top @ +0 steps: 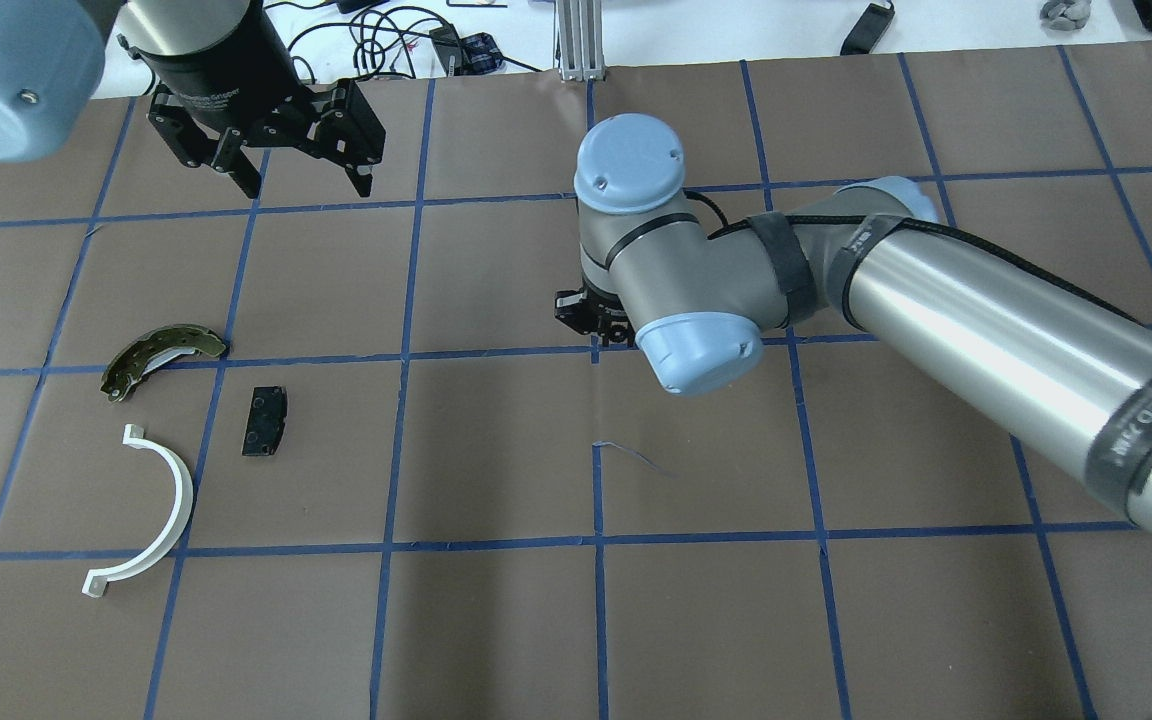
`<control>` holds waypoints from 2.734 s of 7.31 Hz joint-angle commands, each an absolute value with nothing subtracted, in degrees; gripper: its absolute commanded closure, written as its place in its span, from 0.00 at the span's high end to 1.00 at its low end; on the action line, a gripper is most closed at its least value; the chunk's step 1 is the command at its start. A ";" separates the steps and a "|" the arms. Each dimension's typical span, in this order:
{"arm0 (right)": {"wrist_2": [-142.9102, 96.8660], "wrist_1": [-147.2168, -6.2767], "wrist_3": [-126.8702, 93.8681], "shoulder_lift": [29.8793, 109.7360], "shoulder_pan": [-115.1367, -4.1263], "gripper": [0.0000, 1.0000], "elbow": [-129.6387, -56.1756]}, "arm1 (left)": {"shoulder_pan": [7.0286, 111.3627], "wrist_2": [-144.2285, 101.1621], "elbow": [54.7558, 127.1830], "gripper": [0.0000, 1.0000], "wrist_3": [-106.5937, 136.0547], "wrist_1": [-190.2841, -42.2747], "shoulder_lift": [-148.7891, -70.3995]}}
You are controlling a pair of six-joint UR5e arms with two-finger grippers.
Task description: Place bearing gear from tray to pile
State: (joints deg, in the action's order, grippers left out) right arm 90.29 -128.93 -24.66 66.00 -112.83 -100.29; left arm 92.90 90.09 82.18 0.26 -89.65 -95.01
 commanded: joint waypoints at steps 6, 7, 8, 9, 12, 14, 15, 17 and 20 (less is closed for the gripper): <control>91.05 -131.49 -24.62 62.84 -113.04 1.00 -99.68 | 92.90 90.09 82.18 1.00 0.26 -89.65 -95.01; 92.19 -130.44 -14.86 64.32 -110.68 1.00 -99.23 | 92.90 90.09 82.18 1.00 0.26 -89.65 -95.01; 92.37 -127.73 -11.37 66.69 -105.78 1.00 -99.23 | 92.99 90.09 82.18 1.00 0.26 -89.65 -95.01; 92.63 -124.66 -1.07 70.19 -100.69 1.00 -99.40 | 93.08 89.91 82.18 1.00 0.35 -89.65 -95.27; 95.27 -112.81 15.71 79.43 -81.97 1.00 -99.40 | 93.51 89.04 81.91 1.00 2.80 -89.39 -98.68; 94.84 -108.21 17.14 81.38 -69.85 1.00 -99.40 | 98.23 89.12 81.91 1.00 7.01 -87.20 -103.16; 90.57 -108.80 22.62 80.78 -63.09 1.00 -99.49 | 101.05 89.03 82.00 1.00 10.60 -82.92 -106.32; 84.46 -108.81 41.31 79.81 -49.72 1.00 -100.46 | 103.43 89.03 86.80 1.00 12.47 -75.46 -111.34; 87.60 -113.78 52.88 73.94 -38.52 1.00 -101.34 | 109.15 89.12 97.35 1.00 17.31 -59.78 -115.22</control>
